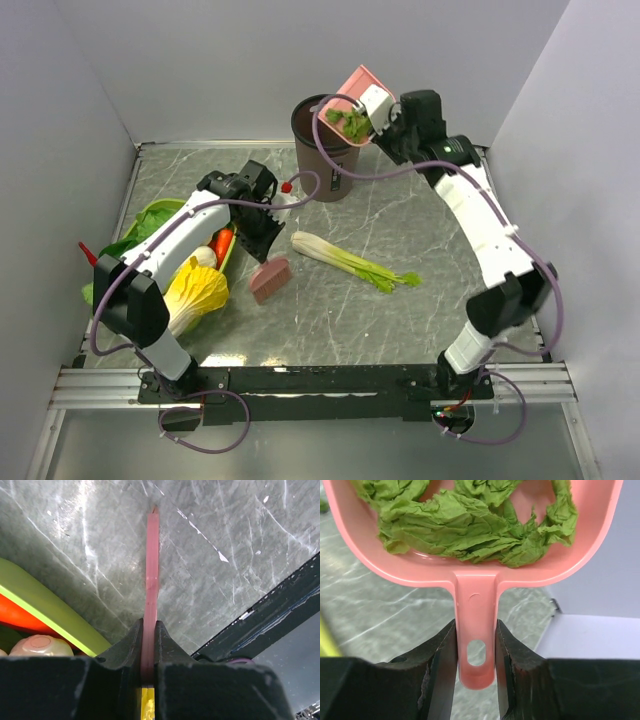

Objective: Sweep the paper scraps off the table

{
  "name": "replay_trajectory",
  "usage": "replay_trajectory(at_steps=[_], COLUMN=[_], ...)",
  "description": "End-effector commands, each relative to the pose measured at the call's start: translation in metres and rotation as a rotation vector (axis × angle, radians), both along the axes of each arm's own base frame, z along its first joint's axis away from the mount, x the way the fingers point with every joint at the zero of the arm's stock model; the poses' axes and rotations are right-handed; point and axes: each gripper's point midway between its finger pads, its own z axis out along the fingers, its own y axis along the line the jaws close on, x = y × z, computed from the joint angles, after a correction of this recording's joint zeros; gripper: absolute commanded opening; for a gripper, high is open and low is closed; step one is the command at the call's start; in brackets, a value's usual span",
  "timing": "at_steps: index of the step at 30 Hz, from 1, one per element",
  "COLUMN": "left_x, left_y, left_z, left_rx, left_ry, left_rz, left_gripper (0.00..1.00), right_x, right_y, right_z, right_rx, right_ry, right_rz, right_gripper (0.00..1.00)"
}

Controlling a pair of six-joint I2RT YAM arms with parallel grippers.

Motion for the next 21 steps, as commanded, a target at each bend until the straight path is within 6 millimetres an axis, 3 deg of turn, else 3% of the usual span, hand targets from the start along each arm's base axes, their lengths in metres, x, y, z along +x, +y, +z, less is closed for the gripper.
replay_trajectory(at_steps=[1, 10, 16, 21], left_x=[-0.012, -0.019, -0.022, -0.022], left_y=[-0.001, -0.001, 0.000, 0.000], left_z=[0.009, 0.010, 0.010, 0.010], left_rx=[-0.041, -0.055, -0.057, -0.054], left_ry=[0.000, 0.022, 0.025, 0.028], left_rz=[-0.033, -0.050, -0.074, -0.072], left_gripper=[0.01, 0.01, 0.01, 0.01], right_x=[0.032, 0.092, 0.115, 0.127], right_y=[-0.014, -0.024, -0.024, -0.020], right_z=[0.029, 0.066, 0.089, 0.091], right_rx=[-0.068, -0.221, -0.339, -0.488], right_ry=[-0.079, -0.280, -0.408, -0.486], right_rz=[-0.072, -0.138, -0.118, -0.060], right_gripper=[0.00, 0.00, 0.00, 0.00])
